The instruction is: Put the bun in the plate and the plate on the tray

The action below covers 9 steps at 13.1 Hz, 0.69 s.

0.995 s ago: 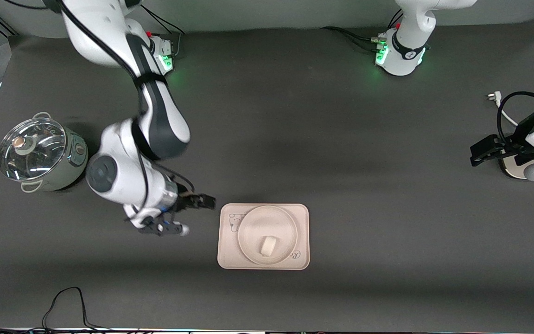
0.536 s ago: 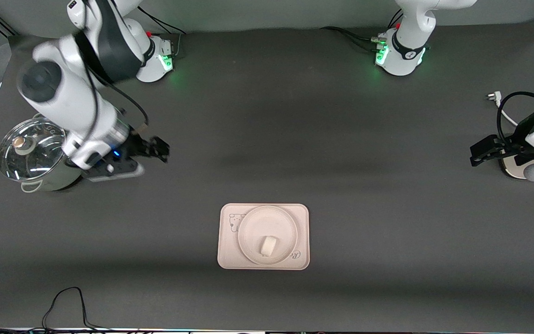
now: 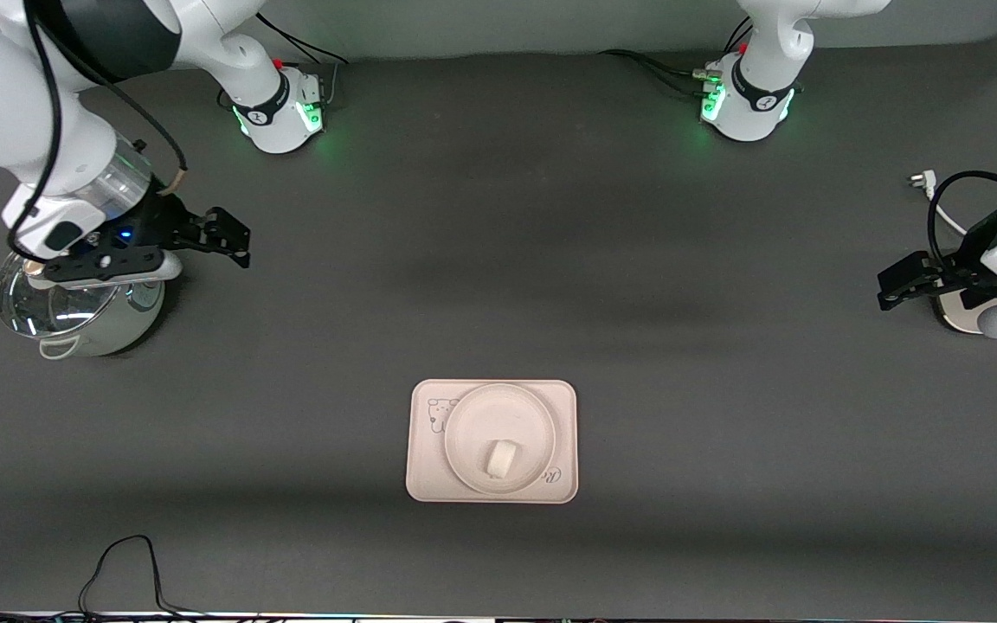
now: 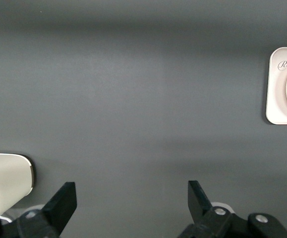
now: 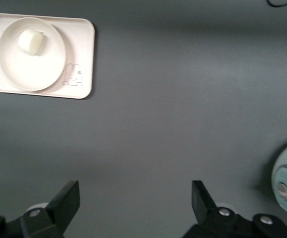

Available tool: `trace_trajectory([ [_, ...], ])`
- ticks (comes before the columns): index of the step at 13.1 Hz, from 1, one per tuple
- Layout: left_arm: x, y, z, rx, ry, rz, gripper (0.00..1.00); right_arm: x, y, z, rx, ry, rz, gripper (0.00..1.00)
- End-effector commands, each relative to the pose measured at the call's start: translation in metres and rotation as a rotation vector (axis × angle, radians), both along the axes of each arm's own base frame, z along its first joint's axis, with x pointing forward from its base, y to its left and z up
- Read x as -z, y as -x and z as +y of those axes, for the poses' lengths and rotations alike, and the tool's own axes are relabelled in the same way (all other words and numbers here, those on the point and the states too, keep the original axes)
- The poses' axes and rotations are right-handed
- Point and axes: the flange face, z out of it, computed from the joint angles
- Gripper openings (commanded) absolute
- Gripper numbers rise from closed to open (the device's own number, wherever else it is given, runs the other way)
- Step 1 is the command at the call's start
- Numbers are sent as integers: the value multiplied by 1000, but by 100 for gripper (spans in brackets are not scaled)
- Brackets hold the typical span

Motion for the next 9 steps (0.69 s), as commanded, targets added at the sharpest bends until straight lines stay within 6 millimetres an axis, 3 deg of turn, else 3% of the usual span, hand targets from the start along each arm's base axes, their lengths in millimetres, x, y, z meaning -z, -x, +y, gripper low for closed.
trace_trajectory([
  [1, -3, 1, -2, 5, -2, -11, 100, -11, 3, -16, 30, 38, 16, 100],
  [4, -2, 1, -2, 6, -2, -10, 100, -29, 13, -36, 25, 67, 3, 100],
  [9, -3, 1, -1, 5, -2, -8, 100, -32, 10, -70, -54, 31, 5, 100],
])
